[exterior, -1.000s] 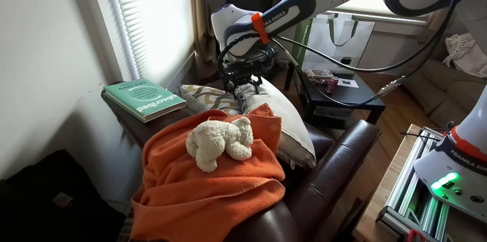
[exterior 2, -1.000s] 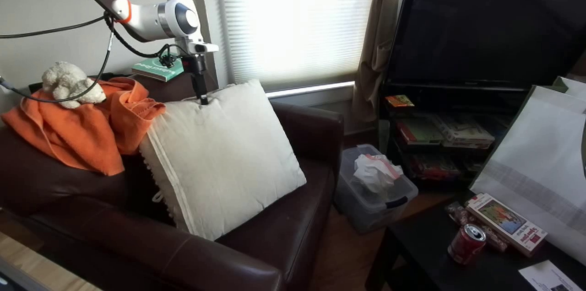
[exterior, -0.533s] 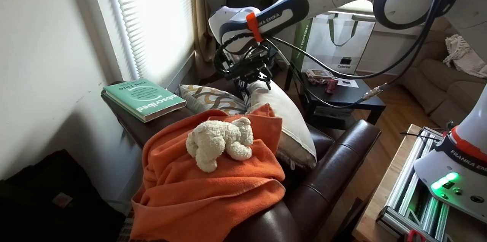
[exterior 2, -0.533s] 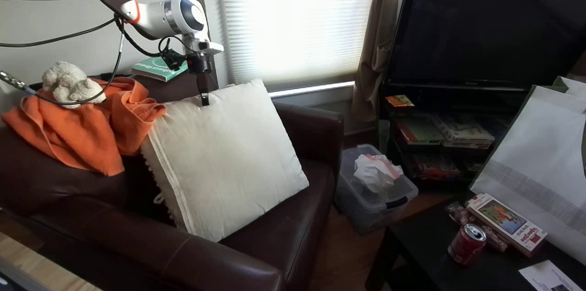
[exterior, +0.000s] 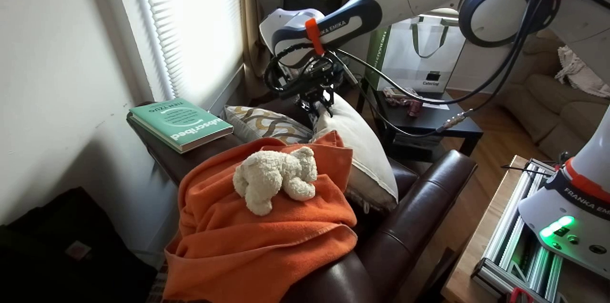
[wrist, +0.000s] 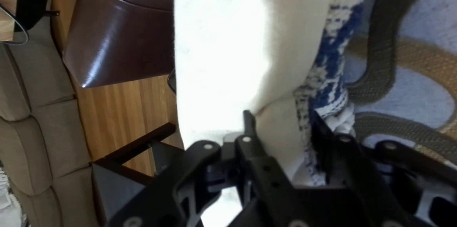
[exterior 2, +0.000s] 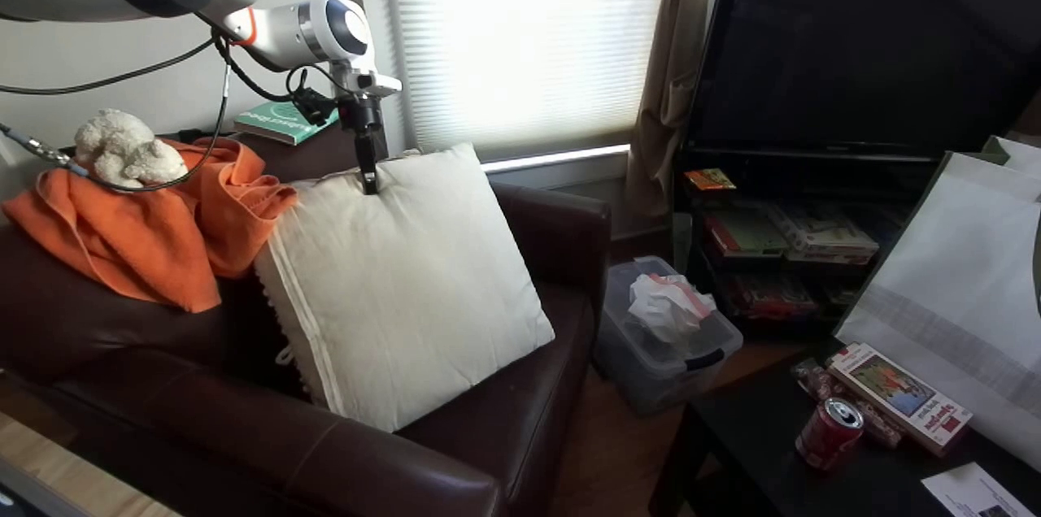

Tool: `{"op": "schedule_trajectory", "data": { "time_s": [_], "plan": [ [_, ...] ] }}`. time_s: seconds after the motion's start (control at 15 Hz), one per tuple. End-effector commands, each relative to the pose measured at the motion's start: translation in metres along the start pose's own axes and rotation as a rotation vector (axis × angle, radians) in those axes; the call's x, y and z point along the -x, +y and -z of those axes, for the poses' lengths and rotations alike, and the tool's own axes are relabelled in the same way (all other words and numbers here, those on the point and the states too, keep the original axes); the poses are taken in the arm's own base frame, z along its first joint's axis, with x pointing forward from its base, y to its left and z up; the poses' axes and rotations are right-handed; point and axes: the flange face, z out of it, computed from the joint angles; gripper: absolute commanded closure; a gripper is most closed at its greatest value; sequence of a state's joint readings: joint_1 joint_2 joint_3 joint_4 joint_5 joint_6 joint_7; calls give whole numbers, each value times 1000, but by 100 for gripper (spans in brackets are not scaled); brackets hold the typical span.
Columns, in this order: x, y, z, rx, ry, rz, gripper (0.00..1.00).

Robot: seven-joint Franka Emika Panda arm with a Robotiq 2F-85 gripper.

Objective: Pick up the pillow in front of the pillows on the sofa seat and put it on top of the brown curvy stripes pillow

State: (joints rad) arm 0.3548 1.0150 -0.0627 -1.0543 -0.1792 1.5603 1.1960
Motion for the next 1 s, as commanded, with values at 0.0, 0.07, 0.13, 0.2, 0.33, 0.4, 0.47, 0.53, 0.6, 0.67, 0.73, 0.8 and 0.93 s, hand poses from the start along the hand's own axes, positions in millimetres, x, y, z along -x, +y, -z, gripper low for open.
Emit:
{"op": "schedule_trajectory", "data": {
  "time_s": [0.0, 0.07, 0.13, 0.2, 0.33, 0.4, 0.47, 0.53, 0.6, 0.67, 0.73, 0.8, 0.93],
  "plan": [
    [-5, 4, 7, 3, 13, -33, 93],
    [-8, 7, 8, -3, 10, -36, 99],
    [-11, 12, 13, -21, 7, -42, 96],
    [-15, 18, 21, -47, 8, -54, 95],
    [-27, 36, 45, -123, 11, -94, 98],
    [-33, 48, 60, -172, 19, -126, 96],
    [-38, 61, 76, -215, 26, -143, 96],
    [-42, 69, 86, -253, 40, -164, 96],
    [-46, 79, 99, -292, 57, -184, 96],
    [-48, 90, 114, -329, 76, -205, 96],
    [-48, 101, 129, -374, 91, -220, 97],
    [-47, 112, 143, -416, 112, -234, 96],
    [-37, 134, 167, -463, 174, -211, 97]
  ]
}}
